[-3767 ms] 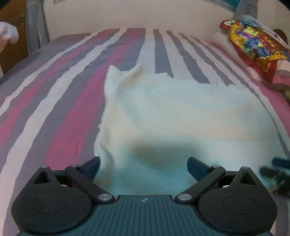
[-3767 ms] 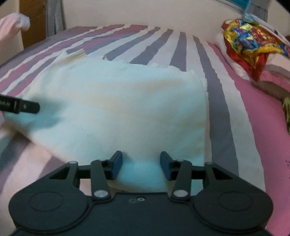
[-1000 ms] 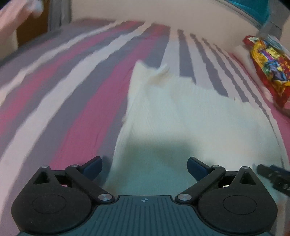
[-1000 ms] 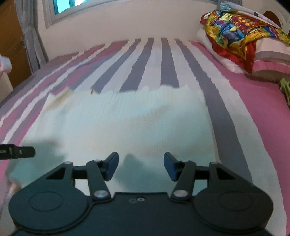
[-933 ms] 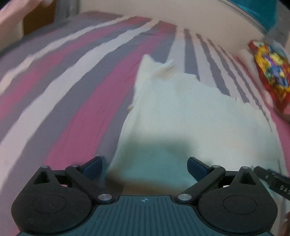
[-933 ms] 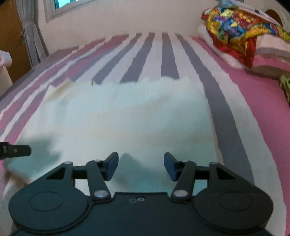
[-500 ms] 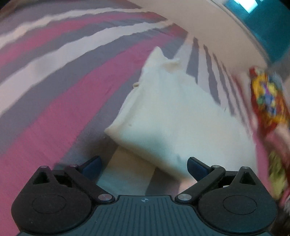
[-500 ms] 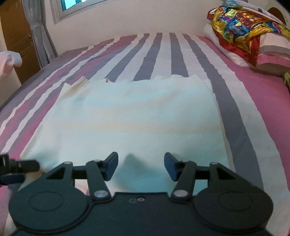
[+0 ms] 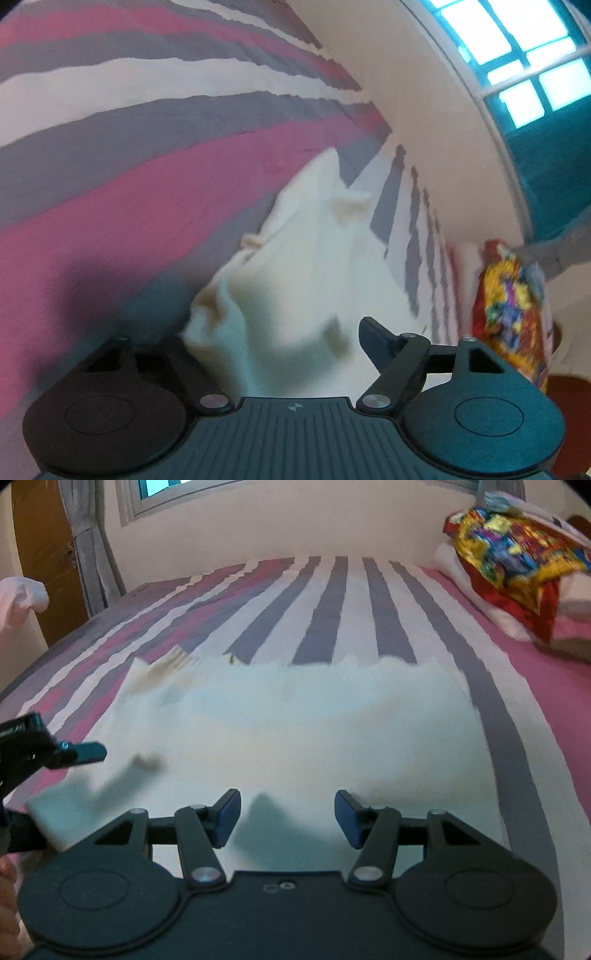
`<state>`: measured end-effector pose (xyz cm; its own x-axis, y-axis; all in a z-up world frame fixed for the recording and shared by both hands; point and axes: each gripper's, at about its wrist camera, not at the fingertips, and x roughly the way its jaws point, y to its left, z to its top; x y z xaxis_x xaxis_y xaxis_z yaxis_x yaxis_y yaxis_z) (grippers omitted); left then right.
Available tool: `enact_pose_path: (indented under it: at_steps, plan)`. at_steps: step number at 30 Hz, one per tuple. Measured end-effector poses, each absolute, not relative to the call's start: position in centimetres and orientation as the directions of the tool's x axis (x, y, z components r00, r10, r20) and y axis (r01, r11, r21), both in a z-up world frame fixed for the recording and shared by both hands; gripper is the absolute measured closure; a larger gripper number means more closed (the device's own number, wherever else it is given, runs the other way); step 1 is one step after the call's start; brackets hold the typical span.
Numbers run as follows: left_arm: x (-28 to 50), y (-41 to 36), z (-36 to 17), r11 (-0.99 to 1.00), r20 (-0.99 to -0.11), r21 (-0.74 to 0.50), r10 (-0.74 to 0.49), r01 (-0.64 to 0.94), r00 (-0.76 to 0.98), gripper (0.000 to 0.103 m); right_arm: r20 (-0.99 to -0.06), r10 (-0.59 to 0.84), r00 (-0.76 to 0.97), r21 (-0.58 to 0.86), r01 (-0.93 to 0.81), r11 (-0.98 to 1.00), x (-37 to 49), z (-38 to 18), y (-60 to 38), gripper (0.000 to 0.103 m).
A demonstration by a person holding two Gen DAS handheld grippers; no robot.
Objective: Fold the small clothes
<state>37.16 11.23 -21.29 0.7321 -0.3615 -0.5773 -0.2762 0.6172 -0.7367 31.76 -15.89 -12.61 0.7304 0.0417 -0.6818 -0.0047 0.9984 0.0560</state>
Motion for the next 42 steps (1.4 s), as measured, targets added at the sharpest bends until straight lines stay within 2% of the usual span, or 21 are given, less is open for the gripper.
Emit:
enact_pose_path:
  at_steps: [3,4,5,7,9,11,15,22,25,26,27,30,35,38,40,42]
  plan:
    - [38.0,11.0,-21.6,0.597,-0.556,-0.752,-0.349,-0.278,0.754,0.032,-0.677,0.018,0.735,0.034,0.006,0.999,34.5,-12.7,-15.2,0.048]
    - [38.2,10.9,-21.8,0.595,-0.554,-0.753,-0.342,-0.282,0.759,0.045,-0.678,0.010,0.735,0.030,0.014,0.999,35.4,-12.8,-15.1,0.048]
    - [38.4,11.0,-22.0,0.587,-0.558,-0.754,-0.336,-0.294,0.759,0.064,-0.677,0.005,0.736,0.030,0.020,0.999,36.3,-12.9,-14.9,0.049]
    - [38.7,11.6,-23.1,0.550,-0.570,-0.766,-0.340,-0.334,0.748,0.081,-0.671,-0.035,0.741,-0.009,0.038,0.999,37.2,-13.3,-14.6,0.050]
    - [38.9,11.7,-23.4,0.533,-0.569,-0.773,-0.342,-0.344,0.748,0.082,-0.715,-0.089,0.693,-0.097,0.028,0.995,38.2,-15.4,-14.0,0.048]
    - [39.0,11.1,-22.8,0.573,-0.582,-0.748,-0.324,-0.335,0.745,0.085,-0.697,-0.113,0.708,-0.146,0.014,0.989,38.0,-16.1,-13.5,0.048]
    - [39.0,10.3,-21.5,0.610,-0.592,-0.720,-0.293,-0.330,0.751,0.088,-0.693,-0.114,0.712,-0.150,0.013,0.989,37.8,-16.5,-13.5,0.048]
    - [39.8,6.9,-15.9,0.782,-0.550,-0.610,-0.298,-0.131,0.781,0.088,-0.682,-0.097,0.725,-0.128,0.013,0.992,37.8,-16.5,-13.7,0.048]
    - [40.0,3.3,-13.8,0.843,-0.538,-0.538,-0.337,-0.007,0.773,0.088,-0.691,-0.046,0.722,-0.048,0.017,0.999,37.7,-15.7,-14.8,0.050]
    - [39.8,2.2,-13.4,0.853,-0.537,-0.520,-0.356,0.032,0.765,0.088,-0.685,-0.028,0.728,-0.009,0.030,1.000,37.4,-15.1,-15.7,0.058]
    - [39.7,0.4,-13.1,0.865,-0.540,-0.495,-0.379,0.080,0.751,0.088,-0.675,-0.027,0.737,0.027,0.061,0.998,36.9,-14.4,-16.9,0.060]
    - [39.0,-4.2,-13.3,0.875,-0.561,-0.455,-0.425,0.164,0.710,0.088,-0.652,-0.034,0.758,0.096,0.126,0.987,35.2,-13.1,-21.2,0.060]
    - [36.8,-10.3,-15.3,0.875,-0.619,-0.425,-0.468,0.232,0.631,0.088,-0.658,0.037,0.752,0.280,0.198,0.939,32.7,-12.4,-29.6,0.059]
    - [35.5,-12.5,-15.9,0.893,-0.640,-0.371,-0.445,0.255,0.627,0.088,-0.643,0.080,0.762,0.372,0.219,0.902,31.5,-11.8,-33.0,0.056]
    - [34.6,-13.3,-15.4,0.904,-0.644,-0.318,-0.427,0.286,0.635,0.088,-0.644,0.160,0.748,0.443,0.195,0.875,31.3,-12.0,-33.9,0.055]
    - [33.5,-13.3,-14.8,0.913,-0.647,-0.276,-0.408,0.302,0.644,0.081,-0.640,0.205,0.741,0.471,0.168,0.866,31.4,-12.1,-33.4,0.055]
